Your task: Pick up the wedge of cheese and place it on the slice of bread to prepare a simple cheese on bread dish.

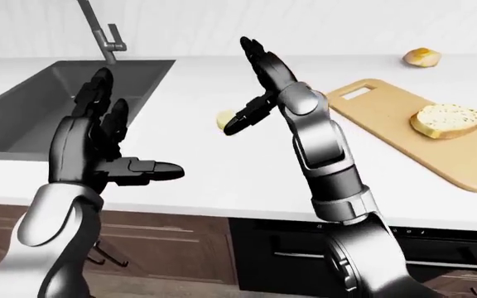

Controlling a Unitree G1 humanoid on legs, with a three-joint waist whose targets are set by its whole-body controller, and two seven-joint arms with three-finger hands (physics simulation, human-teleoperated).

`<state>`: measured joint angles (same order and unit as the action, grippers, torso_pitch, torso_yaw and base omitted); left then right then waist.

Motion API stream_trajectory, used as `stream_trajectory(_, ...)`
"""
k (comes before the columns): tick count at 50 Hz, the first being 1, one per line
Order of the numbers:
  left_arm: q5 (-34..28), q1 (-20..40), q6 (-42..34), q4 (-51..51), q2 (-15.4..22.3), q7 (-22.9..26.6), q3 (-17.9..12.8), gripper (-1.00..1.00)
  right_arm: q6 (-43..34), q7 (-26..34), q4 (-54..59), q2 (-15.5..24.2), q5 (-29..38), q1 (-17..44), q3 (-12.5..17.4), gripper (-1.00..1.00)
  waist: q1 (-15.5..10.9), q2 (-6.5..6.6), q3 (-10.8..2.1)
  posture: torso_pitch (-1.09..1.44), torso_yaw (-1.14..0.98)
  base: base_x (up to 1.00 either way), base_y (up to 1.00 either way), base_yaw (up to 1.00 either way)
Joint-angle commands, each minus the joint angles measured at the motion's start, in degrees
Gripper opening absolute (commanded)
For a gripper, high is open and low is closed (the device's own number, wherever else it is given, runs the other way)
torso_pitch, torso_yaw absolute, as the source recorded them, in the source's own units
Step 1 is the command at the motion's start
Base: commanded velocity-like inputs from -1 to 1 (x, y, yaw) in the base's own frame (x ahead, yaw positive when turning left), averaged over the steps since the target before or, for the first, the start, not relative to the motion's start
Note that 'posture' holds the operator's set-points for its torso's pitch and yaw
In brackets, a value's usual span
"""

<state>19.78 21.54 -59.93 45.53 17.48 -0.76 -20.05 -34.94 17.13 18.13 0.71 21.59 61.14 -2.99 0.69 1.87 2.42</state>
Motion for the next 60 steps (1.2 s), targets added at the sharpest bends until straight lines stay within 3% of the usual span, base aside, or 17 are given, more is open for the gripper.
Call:
stream_trajectory(1,0.07,1.30,1.56,1.63,0.64,-0.18,-0.64,1.00,1.80,0.40,-0.40,0.02,0.90,2.64,0.31,1.00,0.01,0.31,-1.47,0.00,0.00,0.00,0.00,0.00)
stream_trajectory(20,-1.29,-0.01,3.84,0.31,-0.11,0.57,0.24,1.00,11.78,-3.25,31.33,1.87,-0.76,18.91,2.41,1.00,-0.14,0.56,-2.01,0.00,0.00,0.00,0.00,0.00)
stream_trajectory(44,-2.82,-0.83,5.52,-0.91,-0.80,1.59,0.42,1.00,15.66,-4.00,34.85,1.57,1.65,16.50,2.05,1.00,-0.28,0.42,-2.17,0.00,0.00,0.00,0.00,0.00)
stream_trajectory(51,-2.54,-0.80,5.27,-0.75,-0.71,1.49,0.15,1.00,16.17,-3.70,34.38,0.93,2.85,15.25,1.56,0.87,-0.24,0.43,-2.09,0.00,0.00,0.00,0.00,0.00)
stream_trajectory(53,-2.53,-0.66,5.21,-0.82,-0.71,1.38,0.24,1.00,16.07,-3.49,34.17,0.75,3.15,15.14,1.47,0.60,-0.24,0.42,-2.08,0.00,0.00,0.00,0.00,0.00)
stream_trajectory(60,-2.61,-0.84,5.85,-1.28,-0.68,1.46,0.28,1.00,16.48,-3.16,34.44,0.27,3.88,14.67,1.36,0.34,-0.19,0.47,-2.05,0.00,0.00,0.00,0.00,0.00)
